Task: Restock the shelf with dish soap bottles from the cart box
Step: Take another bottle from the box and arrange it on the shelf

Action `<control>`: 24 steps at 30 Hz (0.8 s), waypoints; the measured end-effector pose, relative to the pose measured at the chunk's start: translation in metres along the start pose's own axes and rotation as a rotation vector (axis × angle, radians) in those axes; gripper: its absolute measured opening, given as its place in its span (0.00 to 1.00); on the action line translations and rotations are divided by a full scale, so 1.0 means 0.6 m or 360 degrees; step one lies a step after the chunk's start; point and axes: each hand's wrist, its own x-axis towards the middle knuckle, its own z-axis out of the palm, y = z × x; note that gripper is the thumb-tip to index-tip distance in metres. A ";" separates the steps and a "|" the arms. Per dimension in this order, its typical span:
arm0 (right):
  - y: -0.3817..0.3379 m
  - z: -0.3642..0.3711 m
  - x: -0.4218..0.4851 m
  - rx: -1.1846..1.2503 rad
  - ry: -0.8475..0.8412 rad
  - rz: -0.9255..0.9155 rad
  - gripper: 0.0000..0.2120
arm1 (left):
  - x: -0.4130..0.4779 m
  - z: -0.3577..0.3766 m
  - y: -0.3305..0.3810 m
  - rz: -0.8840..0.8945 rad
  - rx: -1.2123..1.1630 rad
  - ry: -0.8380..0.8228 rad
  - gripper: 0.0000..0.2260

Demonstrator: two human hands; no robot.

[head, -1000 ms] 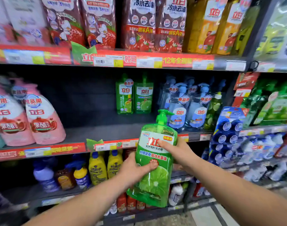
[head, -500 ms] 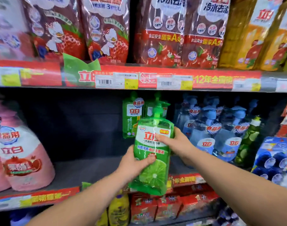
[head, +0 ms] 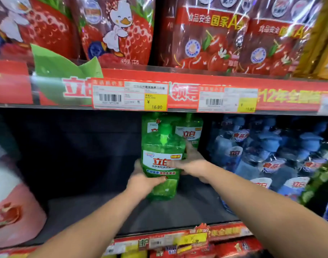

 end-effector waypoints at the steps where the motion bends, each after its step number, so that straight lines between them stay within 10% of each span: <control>1: -0.002 -0.001 0.012 -0.0066 -0.0008 0.0021 0.40 | 0.012 -0.002 0.001 -0.0012 -0.0019 -0.0013 0.35; 24: 0.026 0.008 0.146 -0.0467 0.0090 -0.0129 0.32 | 0.134 -0.015 -0.029 0.0226 0.0524 -0.0131 0.25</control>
